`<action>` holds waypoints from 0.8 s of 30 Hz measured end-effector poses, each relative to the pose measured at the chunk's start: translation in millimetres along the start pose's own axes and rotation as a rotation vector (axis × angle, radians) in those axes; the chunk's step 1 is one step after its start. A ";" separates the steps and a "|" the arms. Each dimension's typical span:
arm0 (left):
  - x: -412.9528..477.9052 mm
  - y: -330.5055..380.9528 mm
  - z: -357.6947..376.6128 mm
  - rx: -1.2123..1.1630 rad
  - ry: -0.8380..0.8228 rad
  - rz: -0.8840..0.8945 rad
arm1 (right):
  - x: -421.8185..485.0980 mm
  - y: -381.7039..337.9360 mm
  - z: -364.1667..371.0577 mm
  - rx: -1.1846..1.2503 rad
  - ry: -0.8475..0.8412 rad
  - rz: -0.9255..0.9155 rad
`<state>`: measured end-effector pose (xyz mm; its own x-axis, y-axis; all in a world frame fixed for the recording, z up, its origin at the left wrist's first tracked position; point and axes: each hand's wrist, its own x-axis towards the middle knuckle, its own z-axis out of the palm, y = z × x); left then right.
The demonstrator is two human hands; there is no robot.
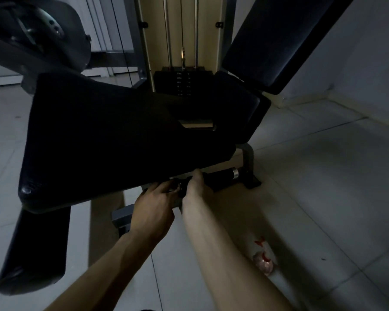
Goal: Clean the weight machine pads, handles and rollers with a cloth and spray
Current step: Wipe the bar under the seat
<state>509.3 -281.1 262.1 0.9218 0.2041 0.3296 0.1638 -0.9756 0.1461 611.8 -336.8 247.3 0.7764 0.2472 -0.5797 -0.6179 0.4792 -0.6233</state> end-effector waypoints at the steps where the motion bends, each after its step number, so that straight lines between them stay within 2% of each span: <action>1: 0.3 -1.0 2.5 -0.003 0.008 -0.001 | 1.4 1.1 -5.2 -0.010 -0.032 -0.010; 8: -1.6 -2.0 5.8 0.009 0.057 0.005 | 21.6 7.6 -21.9 0.131 -0.107 -0.032; 15: 1.7 -2.6 9.3 0.008 0.057 -0.007 | 25.1 1.0 5.7 0.101 0.125 -0.022; 17: -0.5 0.0 11.6 0.011 0.067 -0.020 | 29.4 3.3 -11.2 0.003 0.074 -0.074; 20: -1.2 2.4 12.2 0.028 0.090 -0.010 | 41.9 6.5 -28.7 -0.061 -0.129 -0.124; 24: -1.2 0.1 9.3 0.040 0.085 0.014 | 45.2 13.4 -43.7 -0.137 -0.177 -0.125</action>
<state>511.5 -282.2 253.1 0.8914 0.1945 0.4094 0.1661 -0.9806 0.1040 633.2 -355.9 189.8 0.8500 0.3423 -0.4004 -0.5174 0.3992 -0.7569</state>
